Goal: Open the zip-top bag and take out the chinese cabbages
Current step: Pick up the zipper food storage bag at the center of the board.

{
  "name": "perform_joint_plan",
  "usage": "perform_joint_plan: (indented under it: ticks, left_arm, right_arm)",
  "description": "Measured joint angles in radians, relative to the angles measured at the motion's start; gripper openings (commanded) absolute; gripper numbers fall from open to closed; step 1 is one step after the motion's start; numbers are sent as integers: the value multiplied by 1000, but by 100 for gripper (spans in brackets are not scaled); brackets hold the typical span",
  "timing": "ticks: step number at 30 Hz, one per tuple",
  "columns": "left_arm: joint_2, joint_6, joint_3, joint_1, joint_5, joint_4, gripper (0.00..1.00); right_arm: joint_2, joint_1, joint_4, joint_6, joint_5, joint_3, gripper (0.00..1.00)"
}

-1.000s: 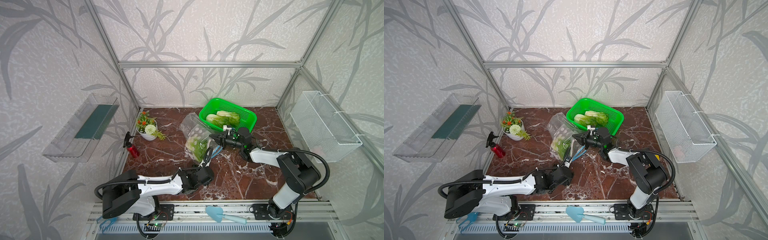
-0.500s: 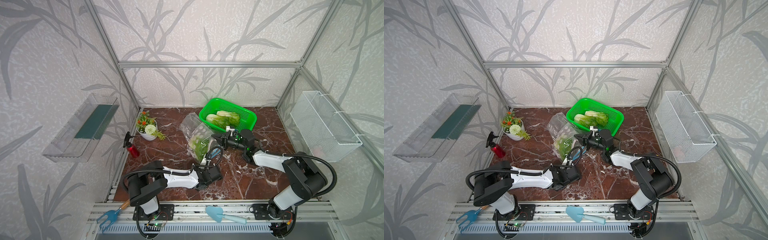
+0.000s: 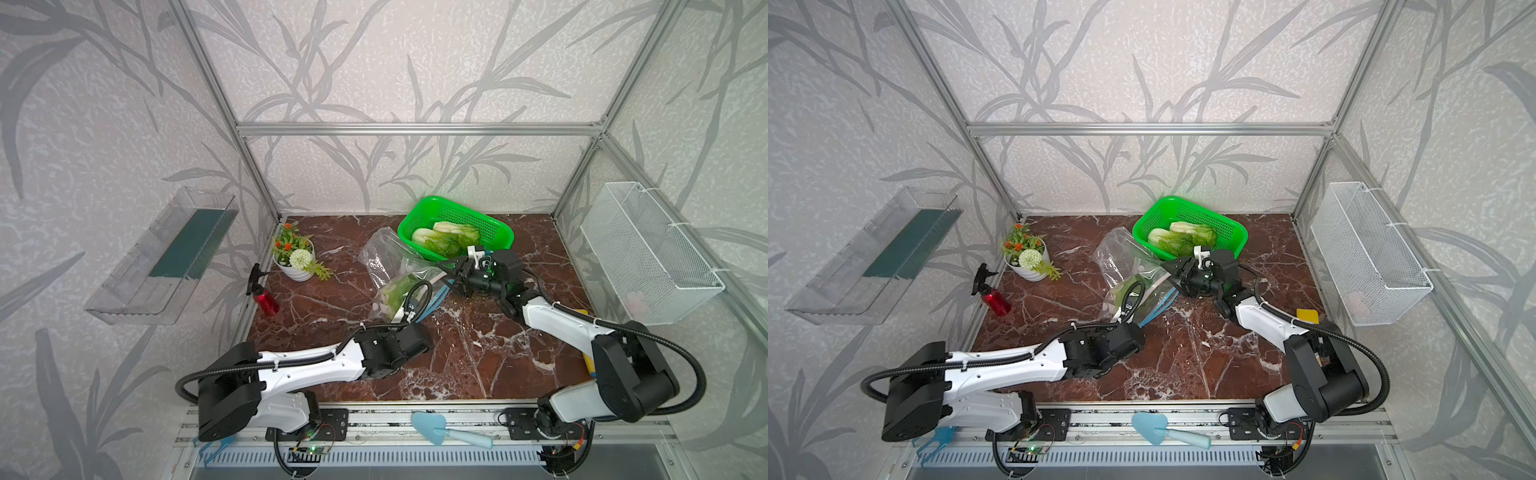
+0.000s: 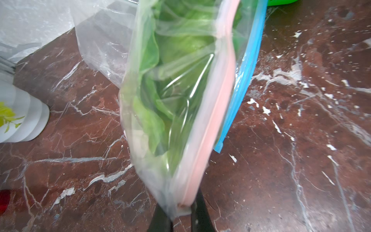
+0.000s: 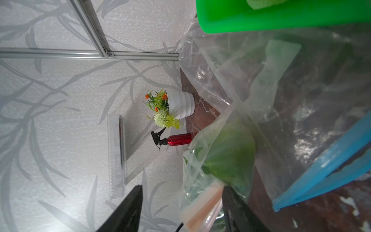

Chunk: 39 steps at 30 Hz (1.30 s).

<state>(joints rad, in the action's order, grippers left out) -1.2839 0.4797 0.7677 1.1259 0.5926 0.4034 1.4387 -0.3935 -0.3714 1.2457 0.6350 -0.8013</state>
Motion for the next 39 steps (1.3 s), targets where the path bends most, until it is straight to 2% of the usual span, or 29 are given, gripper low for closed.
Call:
perform_joint_plan:
  ticks: [2,5,10,14,18,22,26,30,39]
  left_arm:
    - [44,-42,0,-18,-44,15,0]
    - [130,-107,0,-57,-122,39,0]
    - [222,-214,1,-127,-279,45,0]
    - [214,-290,4,-177,-408,56,0]
    - [220,-359,4,-238,-537,61,0]
    - [250,-410,3,-303,-638,55,0]
    - [272,-450,8,-357,-723,59,0]
    - [240,-491,41,-362,-801,87,0]
    - [221,-531,58,-375,-859,131,0]
  right_arm:
    - [-26,10,128,-140,-5,-58,92]
    - [-50,18,340,-403,-23,-171,96]
    - [-92,-15,555,-834,-84,-267,86]
    - [-109,-223,654,-1209,-256,-283,82]
    - [-101,-375,667,-1474,-313,-268,76]
    - [-96,-385,664,-1640,-320,-248,67]
    - [-89,-385,662,-1741,-320,-242,67]
    - [-85,-403,645,-1807,-327,-235,66]
    - [-39,-526,585,-1966,-396,-249,62]
